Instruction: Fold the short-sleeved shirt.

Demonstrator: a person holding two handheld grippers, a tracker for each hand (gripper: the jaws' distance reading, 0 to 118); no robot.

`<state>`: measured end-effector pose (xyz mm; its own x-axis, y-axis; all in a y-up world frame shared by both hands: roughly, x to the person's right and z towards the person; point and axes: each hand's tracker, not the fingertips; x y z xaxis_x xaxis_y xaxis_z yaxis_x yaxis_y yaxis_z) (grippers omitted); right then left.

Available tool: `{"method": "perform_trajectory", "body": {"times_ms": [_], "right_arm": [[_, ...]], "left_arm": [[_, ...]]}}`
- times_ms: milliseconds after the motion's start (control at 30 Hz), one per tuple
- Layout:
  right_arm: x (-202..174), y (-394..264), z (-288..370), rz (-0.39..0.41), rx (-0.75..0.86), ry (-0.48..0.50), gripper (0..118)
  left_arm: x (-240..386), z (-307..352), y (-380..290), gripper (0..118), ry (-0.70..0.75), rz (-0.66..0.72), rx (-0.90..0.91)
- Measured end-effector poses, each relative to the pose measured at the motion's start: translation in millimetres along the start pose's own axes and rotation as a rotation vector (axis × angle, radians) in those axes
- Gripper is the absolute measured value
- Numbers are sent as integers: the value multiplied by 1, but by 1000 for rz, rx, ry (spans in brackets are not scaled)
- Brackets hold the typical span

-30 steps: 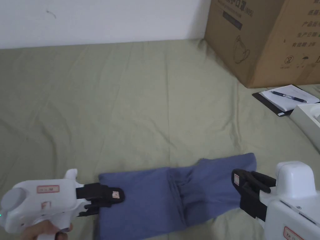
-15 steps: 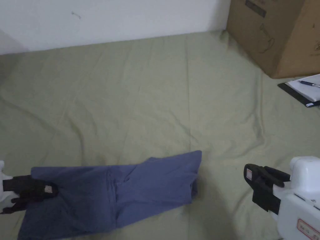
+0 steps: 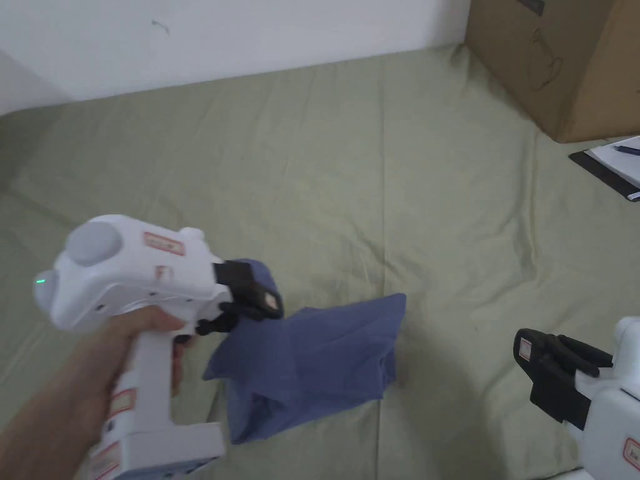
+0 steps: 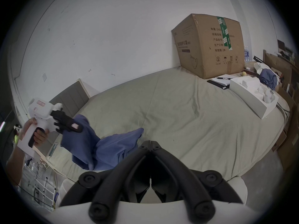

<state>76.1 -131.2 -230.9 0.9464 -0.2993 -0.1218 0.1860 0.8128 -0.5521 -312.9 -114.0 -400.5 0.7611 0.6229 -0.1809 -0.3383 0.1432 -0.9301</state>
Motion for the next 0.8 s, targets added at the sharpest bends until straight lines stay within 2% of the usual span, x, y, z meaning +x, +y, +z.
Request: {"method": "perform_trajectory", "body": {"times_ms": [167, 233, 267, 300, 367, 400, 433, 567, 700, 733, 767, 800], "right_arm": [[19, -2, 7, -27, -1, -33, 0], [28, -3, 9, -54, 2, -41, 0], [31, -3, 10, -67, 1, -46, 0], [33, -4, 11, -71, 1, -54, 0], [37, -6, 11, -76, -3, -64, 0], [38, -6, 9, -80, -8, -66, 0], [39, -7, 8, -85, -15, -63, 0], [35, -10, 2, -86, -29, -49, 0], [27, -12, -5, -70, -44, -19, 0], [24, -12, -6, -66, -46, -10, 0], [22, -12, -7, -63, -47, -6, 0], [21, -12, -8, -57, -49, -2, 0]], "left_arm": [[26, -69, 6, 11, 61, -35, -89], [22, -82, 14, 17, 54, -6, -100], [18, -82, 17, 33, 31, 6, -110], [16, -78, 16, 53, -23, 59, -109], [19, -63, 10, 112, -133, 91, -68], [20, -55, 9, 118, -130, 80, -67], [21, -41, 9, 115, -121, 55, -32], [24, 2, 1, 116, -159, -40, 25], [4, 17, -5, 113, -22, -59, 61], [-2, 14, -7, 108, 30, -70, 37], [-9, 10, -9, 85, 66, -69, 36], [-14, 7, -13, 76, 81, -82, 51]]}}
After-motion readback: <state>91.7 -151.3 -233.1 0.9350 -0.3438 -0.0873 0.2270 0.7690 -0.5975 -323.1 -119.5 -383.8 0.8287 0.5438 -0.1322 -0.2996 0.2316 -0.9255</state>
